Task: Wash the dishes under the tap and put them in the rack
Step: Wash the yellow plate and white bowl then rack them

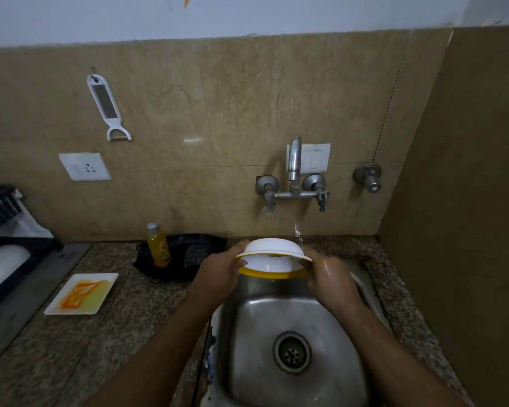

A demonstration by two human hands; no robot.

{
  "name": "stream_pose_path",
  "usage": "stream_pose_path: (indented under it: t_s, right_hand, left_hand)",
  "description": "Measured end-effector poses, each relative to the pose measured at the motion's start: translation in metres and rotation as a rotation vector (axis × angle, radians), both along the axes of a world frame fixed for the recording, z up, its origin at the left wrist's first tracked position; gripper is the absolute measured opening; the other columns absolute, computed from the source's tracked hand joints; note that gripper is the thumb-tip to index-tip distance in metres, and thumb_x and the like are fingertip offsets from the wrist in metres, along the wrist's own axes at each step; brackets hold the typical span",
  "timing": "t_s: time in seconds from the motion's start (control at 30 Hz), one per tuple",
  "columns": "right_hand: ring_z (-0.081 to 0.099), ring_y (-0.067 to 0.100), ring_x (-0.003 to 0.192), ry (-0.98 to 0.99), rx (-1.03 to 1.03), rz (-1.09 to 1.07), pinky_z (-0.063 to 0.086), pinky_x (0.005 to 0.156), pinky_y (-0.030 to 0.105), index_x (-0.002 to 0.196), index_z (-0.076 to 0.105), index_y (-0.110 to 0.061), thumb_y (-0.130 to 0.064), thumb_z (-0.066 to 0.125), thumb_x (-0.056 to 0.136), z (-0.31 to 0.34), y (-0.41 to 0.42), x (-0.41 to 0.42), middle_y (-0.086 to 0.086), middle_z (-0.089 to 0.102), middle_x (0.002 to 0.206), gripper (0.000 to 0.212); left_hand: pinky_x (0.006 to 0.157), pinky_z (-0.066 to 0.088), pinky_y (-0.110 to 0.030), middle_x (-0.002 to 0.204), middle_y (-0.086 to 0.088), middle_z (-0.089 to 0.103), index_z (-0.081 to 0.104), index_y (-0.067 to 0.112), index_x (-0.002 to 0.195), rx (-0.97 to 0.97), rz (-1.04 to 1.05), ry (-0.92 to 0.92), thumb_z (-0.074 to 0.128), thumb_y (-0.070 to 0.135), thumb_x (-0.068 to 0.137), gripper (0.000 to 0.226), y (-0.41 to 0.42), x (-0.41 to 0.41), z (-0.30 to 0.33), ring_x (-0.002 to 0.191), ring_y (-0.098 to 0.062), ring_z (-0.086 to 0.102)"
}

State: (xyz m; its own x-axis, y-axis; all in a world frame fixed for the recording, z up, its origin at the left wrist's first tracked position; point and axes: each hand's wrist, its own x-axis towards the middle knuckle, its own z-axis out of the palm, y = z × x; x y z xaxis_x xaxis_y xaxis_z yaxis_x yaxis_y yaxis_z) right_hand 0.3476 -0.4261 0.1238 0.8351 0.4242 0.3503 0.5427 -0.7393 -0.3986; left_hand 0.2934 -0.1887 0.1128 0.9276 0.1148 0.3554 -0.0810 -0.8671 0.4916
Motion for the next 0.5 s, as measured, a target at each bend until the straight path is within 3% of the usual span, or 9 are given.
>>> stream_pose_path:
  t_s: [0.07,0.17,0.3,0.4,0.5]
  right_hand:
    - [0.071,0.025,0.084,-0.018,0.028,0.011,0.039,0.068,0.018,0.128,0.064,-0.021,0.0,0.068,0.079,0.001,-0.002,0.0,0.007,0.076,0.097,0.054]
    - [0.071,0.031,0.08,-0.079,0.034,0.009,0.051,0.063,0.028,0.129,0.064,-0.024,-0.001,0.071,0.075,-0.001,-0.003,0.002,0.009,0.076,0.092,0.059]
    - [0.07,0.027,0.093,-0.115,0.073,0.016,0.054,0.078,0.032,0.14,0.053,-0.024,-0.006,0.067,0.082,-0.001,-0.005,0.007,0.006,0.073,0.11,0.063]
    - [0.066,0.018,0.11,-0.237,0.242,0.088,0.052,0.095,0.031,0.138,0.056,-0.013,-0.001,0.071,0.084,0.0,-0.007,0.004,0.005,0.068,0.125,0.058]
    - [0.064,0.015,0.113,-0.279,0.275,0.119,0.048,0.097,0.025,0.134,0.06,-0.01,0.003,0.07,0.083,0.001,-0.006,0.007,0.003,0.067,0.126,0.054]
  left_hand:
    - [0.083,0.047,-0.032,0.116,-0.013,0.071,0.049,0.02,0.143,0.03,0.01,0.038,0.055,0.025,0.098,0.046,0.0,0.001,0.002,0.103,-0.032,0.066]
    - [0.08,0.049,-0.038,0.109,-0.012,0.072,0.048,0.025,0.143,0.133,0.038,0.096,0.038,0.047,0.096,0.053,0.0,-0.001,0.005,0.1,-0.034,0.066]
    - [0.084,0.05,-0.036,0.114,-0.008,0.071,0.043,0.024,0.147,0.129,0.054,0.058,0.016,0.064,0.082,0.081,-0.004,-0.009,0.012,0.102,-0.029,0.066]
    - [0.09,0.05,-0.032,0.123,-0.009,0.069,0.048,0.015,0.144,0.086,0.065,-0.117,0.032,0.057,0.085,0.074,-0.007,-0.017,0.008,0.107,-0.026,0.067]
    - [0.088,0.05,-0.031,0.119,-0.008,0.071,0.055,0.012,0.139,0.097,0.07,-0.188,0.045,0.052,0.087,0.066,-0.006,-0.018,0.007,0.105,-0.021,0.067]
